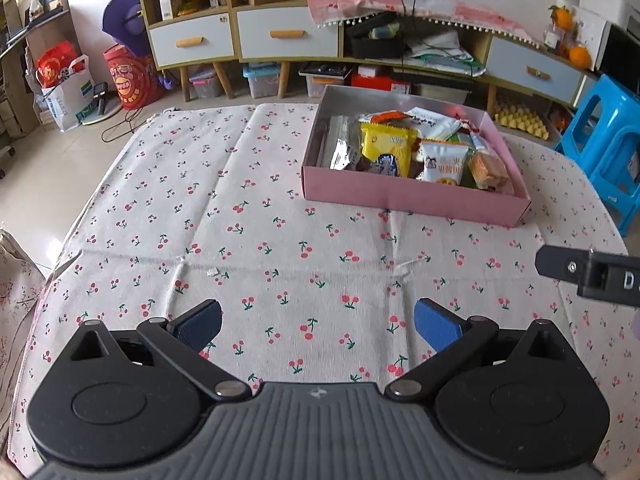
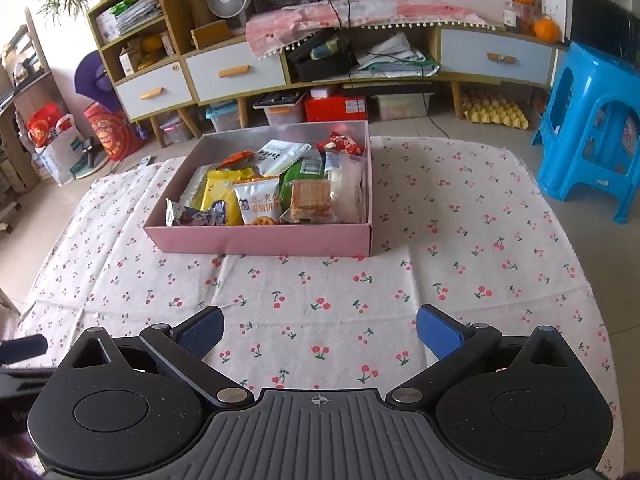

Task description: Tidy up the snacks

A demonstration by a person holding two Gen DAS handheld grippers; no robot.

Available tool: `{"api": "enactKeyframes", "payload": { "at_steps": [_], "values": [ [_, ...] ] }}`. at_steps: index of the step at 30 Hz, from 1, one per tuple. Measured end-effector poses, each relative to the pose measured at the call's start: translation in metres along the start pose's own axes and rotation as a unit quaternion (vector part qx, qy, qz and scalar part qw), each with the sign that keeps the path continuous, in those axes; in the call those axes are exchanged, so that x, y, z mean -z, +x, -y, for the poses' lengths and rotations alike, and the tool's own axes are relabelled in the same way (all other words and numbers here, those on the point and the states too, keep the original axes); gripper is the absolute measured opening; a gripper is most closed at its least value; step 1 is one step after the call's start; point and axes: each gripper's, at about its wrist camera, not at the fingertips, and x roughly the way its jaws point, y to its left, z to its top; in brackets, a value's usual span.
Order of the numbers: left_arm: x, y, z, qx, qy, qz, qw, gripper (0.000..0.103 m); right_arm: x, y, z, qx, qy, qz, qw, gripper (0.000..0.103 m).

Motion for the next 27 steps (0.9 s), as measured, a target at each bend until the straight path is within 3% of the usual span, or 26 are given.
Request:
{"api": "enactKeyframes", "payload": {
  "at_steps": [27],
  "values": [
    [0.0044,-0.0039,0.0029,-0.001,0.007,-0.008,0.9999,0.103,0.0042,0.0011,-0.0055,0.002,-0.014,-0.011,1.000,0.103]
  ]
}}
